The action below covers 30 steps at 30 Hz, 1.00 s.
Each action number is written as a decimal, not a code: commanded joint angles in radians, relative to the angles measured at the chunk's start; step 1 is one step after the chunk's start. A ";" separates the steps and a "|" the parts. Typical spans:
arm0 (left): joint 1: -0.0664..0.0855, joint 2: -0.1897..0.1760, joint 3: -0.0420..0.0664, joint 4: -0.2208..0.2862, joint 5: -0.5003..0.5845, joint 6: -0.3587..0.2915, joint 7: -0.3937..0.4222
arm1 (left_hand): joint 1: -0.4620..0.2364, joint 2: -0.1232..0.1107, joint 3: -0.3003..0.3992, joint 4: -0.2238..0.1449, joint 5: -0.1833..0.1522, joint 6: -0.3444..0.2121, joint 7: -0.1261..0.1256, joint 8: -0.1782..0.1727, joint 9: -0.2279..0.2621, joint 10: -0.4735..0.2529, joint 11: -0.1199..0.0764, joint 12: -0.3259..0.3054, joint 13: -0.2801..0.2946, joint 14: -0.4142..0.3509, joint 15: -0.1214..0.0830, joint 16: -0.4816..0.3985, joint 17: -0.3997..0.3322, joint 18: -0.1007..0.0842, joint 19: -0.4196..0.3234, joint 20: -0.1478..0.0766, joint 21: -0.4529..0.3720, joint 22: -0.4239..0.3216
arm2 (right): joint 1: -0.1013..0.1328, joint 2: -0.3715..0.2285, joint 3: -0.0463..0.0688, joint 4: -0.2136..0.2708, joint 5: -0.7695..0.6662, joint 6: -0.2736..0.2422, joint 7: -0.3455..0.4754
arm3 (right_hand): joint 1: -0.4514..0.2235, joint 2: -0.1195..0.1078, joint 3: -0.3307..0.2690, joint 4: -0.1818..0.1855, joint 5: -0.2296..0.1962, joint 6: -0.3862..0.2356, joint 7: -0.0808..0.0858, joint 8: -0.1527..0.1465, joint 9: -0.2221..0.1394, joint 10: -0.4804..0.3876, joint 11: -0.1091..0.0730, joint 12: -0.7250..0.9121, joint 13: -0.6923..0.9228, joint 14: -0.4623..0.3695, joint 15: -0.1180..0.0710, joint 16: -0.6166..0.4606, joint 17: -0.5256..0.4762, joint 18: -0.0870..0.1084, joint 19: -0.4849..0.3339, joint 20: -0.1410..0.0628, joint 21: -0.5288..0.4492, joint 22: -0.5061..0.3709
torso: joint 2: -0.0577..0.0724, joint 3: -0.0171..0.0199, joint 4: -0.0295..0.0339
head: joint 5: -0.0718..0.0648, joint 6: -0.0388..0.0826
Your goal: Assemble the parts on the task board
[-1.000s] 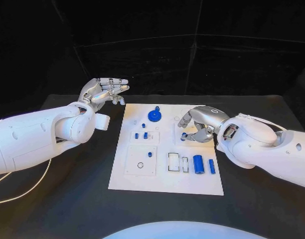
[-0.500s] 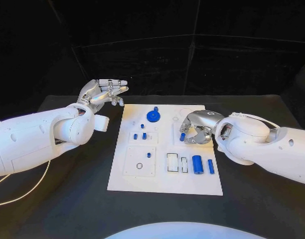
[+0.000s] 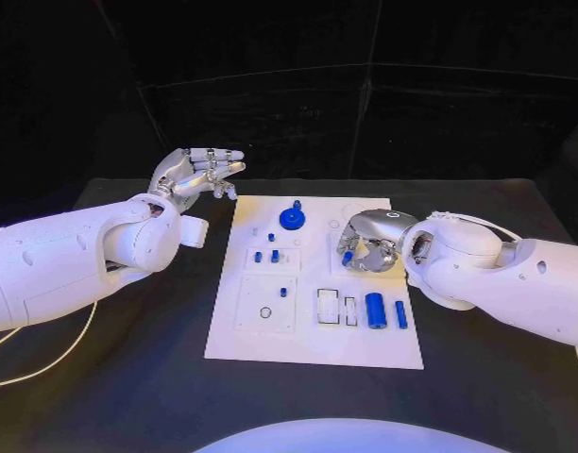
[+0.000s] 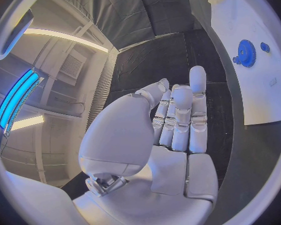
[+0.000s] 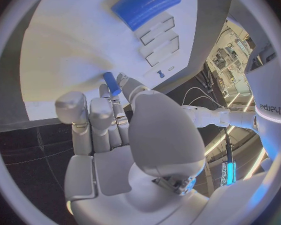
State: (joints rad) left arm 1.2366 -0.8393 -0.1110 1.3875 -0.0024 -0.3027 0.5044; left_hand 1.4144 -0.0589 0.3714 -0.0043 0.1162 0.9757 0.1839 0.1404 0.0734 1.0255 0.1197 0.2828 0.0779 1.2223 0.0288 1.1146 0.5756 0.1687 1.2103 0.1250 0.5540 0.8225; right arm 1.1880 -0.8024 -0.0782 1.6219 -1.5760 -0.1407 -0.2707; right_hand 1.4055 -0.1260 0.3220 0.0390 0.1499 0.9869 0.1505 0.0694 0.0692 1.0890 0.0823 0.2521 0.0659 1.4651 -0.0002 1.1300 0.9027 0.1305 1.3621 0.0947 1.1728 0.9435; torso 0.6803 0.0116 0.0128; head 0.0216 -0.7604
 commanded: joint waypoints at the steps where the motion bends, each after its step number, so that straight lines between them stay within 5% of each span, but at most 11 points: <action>1: 0.001 0.001 0.001 0.003 0.002 0.018 0.003 | 0.010 -0.002 0.000 -0.008 0.002 0.003 0.007 0.005 -0.001 -0.009 -0.001 0.003 -0.001 -0.006 -0.001 -0.001 0.000 0.014 -0.008 -0.001 -0.003 -0.002 | 0.001 0.002 0.000 -0.002 0.001 0.006 0.000 | 0.004 0.017 0.016 -0.001 0.003 0.020 0.002 0.010 0.002 0.025 -0.003 0.004 0.001 0.014 -0.011 0.014 0.015 -0.015 0.012 0.000 0.011 0.016 | -0.001 0.0000 -0.0003 | 0.000 -0.001; 13: 0.001 0.000 0.001 0.001 0.002 0.016 0.001 | 0.010 -0.002 0.000 -0.008 0.002 0.002 0.008 0.005 -0.002 -0.010 -0.001 0.003 -0.002 -0.006 -0.001 -0.001 0.000 0.014 -0.008 -0.001 -0.003 -0.002 | 0.001 0.008 0.000 -0.002 -0.033 -0.025 -0.039 | 0.045 0.074 0.109 -0.024 -0.081 0.124 -0.016 0.049 0.014 0.125 -0.026 -0.006 0.015 0.026 -0.029 0.072 0.079 -0.026 0.034 -0.019 0.061 0.081 | -0.002 0.0001 -0.0013 | -0.001 -0.004; 21: 0.001 0.000 0.001 0.000 0.002 0.016 -0.001 | 0.010 -0.003 0.000 -0.009 0.001 0.002 0.008 0.005 -0.002 -0.011 0.000 0.003 -0.002 -0.004 -0.001 0.003 0.007 0.014 -0.008 -0.001 -0.003 -0.002 | 0.000 -0.013 0.000 0.026 -0.049 -0.075 -0.047 | 0.042 0.072 0.122 -0.030 -0.082 0.124 -0.015 0.046 0.013 0.128 -0.026 -0.017 0.015 0.025 -0.029 0.073 0.075 -0.026 0.034 -0.020 0.063 0.084 | -0.003 -0.0006 -0.0001 | 0.002 -0.008; 25: 0.001 -0.001 0.001 -0.001 0.002 0.017 -0.002 | 0.010 -0.003 0.001 -0.009 0.001 0.001 0.008 0.005 -0.002 -0.012 0.000 0.003 -0.002 -0.003 -0.001 0.004 0.008 0.014 -0.008 -0.001 -0.003 -0.001 | 0.001 -0.043 0.001 0.064 -0.039 -0.118 -0.048 | 0.039 0.065 0.127 -0.032 -0.079 0.123 -0.014 0.043 0.012 0.128 -0.025 -0.025 0.015 0.024 -0.028 0.073 0.075 -0.026 0.033 -0.020 0.065 0.085 | -0.005 -0.0027 -0.0023 | 0.007 -0.009; 30: 0.001 0.001 0.001 -0.003 0.002 0.015 -0.001 | 0.010 -0.003 0.001 -0.009 0.001 0.001 0.008 0.005 -0.002 -0.013 0.000 0.003 -0.002 -0.003 -0.001 0.004 0.008 0.014 -0.008 -0.001 -0.003 -0.001 | 0.001 -0.070 0.001 0.123 -0.035 -0.152 -0.041 | 0.036 0.060 0.133 -0.035 -0.078 0.121 -0.013 0.040 0.010 0.128 -0.024 -0.031 0.014 0.024 -0.027 0.075 0.076 -0.027 0.033 -0.020 0.067 0.088 | -0.007 -0.0011 -0.0044 | 0.010 -0.006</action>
State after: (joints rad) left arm 1.2367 -0.8398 -0.1110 1.3842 -0.0023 -0.2966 0.5002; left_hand 1.4144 -0.0589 0.3711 -0.0099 0.1162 0.9757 0.1839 0.1404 0.0726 1.0182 0.1197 0.2828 0.0772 1.2223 0.0288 1.1145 0.5825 0.1687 1.2103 0.1250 0.5540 0.8226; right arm 1.1871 -0.8690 -0.0779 1.7283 -1.6068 -0.2275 -0.3132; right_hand 1.4477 -0.0621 0.4502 0.0027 0.0674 1.1068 0.1355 0.1148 0.0813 1.2133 0.0573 0.2237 0.0808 1.4669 -0.0236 1.2022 0.9786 0.1238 1.3940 0.0768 1.2353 1.0303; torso 0.6754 0.0100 0.0104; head 0.0300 -0.7669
